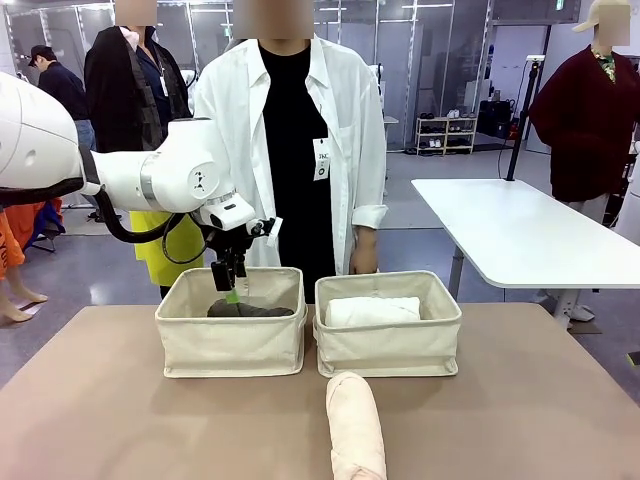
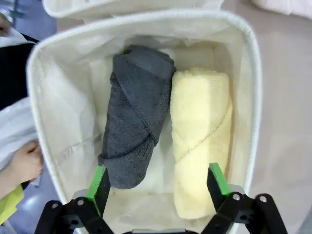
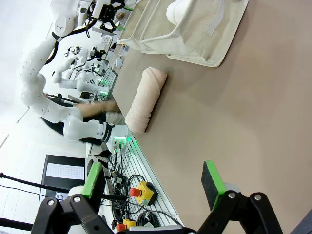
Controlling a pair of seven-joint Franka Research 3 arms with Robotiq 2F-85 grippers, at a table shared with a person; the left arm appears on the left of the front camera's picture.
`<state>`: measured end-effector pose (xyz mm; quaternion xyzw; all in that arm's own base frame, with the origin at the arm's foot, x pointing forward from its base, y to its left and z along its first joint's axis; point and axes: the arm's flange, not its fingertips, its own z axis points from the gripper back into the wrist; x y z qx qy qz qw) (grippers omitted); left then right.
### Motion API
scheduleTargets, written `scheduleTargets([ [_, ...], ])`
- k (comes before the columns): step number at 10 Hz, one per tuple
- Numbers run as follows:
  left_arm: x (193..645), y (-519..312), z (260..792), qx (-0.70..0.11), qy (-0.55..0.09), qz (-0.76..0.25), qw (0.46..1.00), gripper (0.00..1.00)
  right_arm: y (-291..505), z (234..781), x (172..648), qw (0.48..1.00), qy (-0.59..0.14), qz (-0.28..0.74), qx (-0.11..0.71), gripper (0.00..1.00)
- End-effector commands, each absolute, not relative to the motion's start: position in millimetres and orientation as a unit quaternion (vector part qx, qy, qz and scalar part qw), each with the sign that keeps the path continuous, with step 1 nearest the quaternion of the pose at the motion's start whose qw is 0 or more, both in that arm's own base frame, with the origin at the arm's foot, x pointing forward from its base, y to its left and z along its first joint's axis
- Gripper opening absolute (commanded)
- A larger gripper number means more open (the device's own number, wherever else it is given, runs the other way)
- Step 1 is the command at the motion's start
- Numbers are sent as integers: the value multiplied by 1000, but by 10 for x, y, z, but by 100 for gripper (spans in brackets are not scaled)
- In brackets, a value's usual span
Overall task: Divide the towels into two baskets.
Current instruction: Pick up one hotel-folded towel from the bottom of the table and place it in the Fabric basket indicated by the person.
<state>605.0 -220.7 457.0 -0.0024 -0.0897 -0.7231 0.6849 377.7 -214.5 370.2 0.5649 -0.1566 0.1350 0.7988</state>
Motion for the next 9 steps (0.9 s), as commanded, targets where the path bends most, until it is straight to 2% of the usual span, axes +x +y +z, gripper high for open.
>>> scheduleTargets([
  [1, 5880, -1918, 5159, -75, -101, -690, 713, 100, -2112, 3701, 3761, 798, -170, 134, 563, 100],
  [3, 5500, -1320, 5555, -139, -120, -627, 757, 100, -2112, 3701, 3761, 798, -170, 134, 563, 100],
  [4, 5285, -1001, 5577, -215, -130, -595, 764, 100, -2112, 3701, 3761, 798, -170, 134, 563, 100],
  [7, 4758, -150, 5443, -329, -152, -517, 775, 100, -2112, 3701, 3761, 798, -170, 134, 563, 100],
  [9, 4451, 500, 5174, -417, -160, -431, 784, 100, -2112, 3701, 3761, 798, -170, 134, 563, 100],
])
